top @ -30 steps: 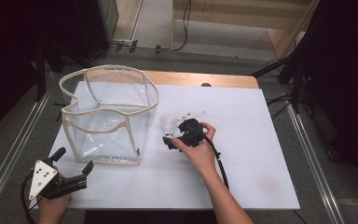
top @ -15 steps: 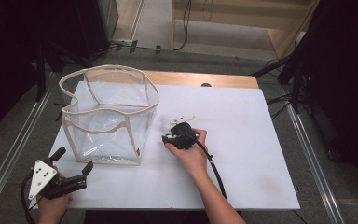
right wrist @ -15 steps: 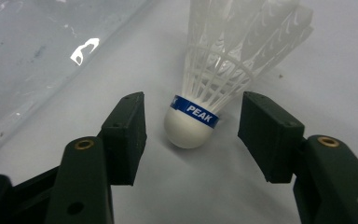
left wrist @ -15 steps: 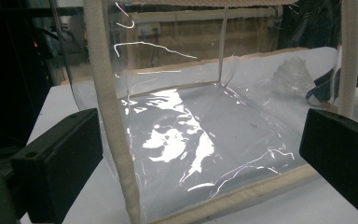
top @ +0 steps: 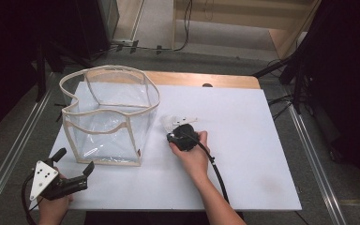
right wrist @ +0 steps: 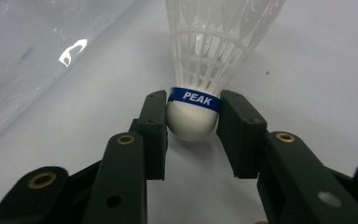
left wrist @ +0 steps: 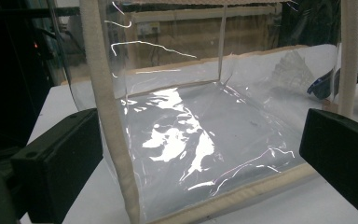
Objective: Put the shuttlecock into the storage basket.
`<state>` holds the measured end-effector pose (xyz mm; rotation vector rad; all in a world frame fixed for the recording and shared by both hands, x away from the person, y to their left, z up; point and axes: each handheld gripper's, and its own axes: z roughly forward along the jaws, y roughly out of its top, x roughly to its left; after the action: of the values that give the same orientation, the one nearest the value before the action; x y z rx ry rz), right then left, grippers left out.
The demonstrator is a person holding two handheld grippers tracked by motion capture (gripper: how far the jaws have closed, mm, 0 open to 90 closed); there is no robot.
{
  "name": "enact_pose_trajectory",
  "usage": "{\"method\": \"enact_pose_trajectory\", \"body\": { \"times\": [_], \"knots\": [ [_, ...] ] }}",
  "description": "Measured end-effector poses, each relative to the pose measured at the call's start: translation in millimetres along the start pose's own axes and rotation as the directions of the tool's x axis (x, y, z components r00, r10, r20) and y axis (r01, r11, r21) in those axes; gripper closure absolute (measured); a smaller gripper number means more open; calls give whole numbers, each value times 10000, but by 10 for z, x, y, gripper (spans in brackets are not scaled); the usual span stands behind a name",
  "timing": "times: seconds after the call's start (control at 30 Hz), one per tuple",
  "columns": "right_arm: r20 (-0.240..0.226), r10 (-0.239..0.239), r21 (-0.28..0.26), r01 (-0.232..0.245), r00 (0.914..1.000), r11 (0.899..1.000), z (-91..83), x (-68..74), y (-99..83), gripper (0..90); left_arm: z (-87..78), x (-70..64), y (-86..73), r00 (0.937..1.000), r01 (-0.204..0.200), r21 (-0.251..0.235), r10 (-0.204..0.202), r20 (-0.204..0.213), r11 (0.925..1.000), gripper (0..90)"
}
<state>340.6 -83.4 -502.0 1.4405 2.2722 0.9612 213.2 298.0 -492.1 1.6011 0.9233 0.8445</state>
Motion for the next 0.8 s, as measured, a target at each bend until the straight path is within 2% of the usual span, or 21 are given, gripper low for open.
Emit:
{"method": "enact_pose_trajectory", "body": {
  "times": [0.07,0.23,0.37,0.5,0.8],
  "knots": [
    [28,22,-147,-21,10000,9999,-23,-19,-1,612,0,-1,0,10000,-3,-3,3,-2,10000,0],
    [-297,13,-351,-24,9996,9994,-71,-76,13,612,1,-3,0,10000,-6,-1,6,-3,10000,0],
    [-69,-99,-494,95,9999,9987,-124,-111,13,613,0,-4,0,10000,-10,2,10,-3,10000,0],
    [-17,196,-843,-197,9998,9962,-191,-153,11,612,1,-6,-1,10000,-43,14,43,-7,10000,0],
    [86,248,-1315,-235,9997,9910,-306,-221,33,613,2,-7,-1,10000,-46,16,46,-11,10000,0]
  ]
}}
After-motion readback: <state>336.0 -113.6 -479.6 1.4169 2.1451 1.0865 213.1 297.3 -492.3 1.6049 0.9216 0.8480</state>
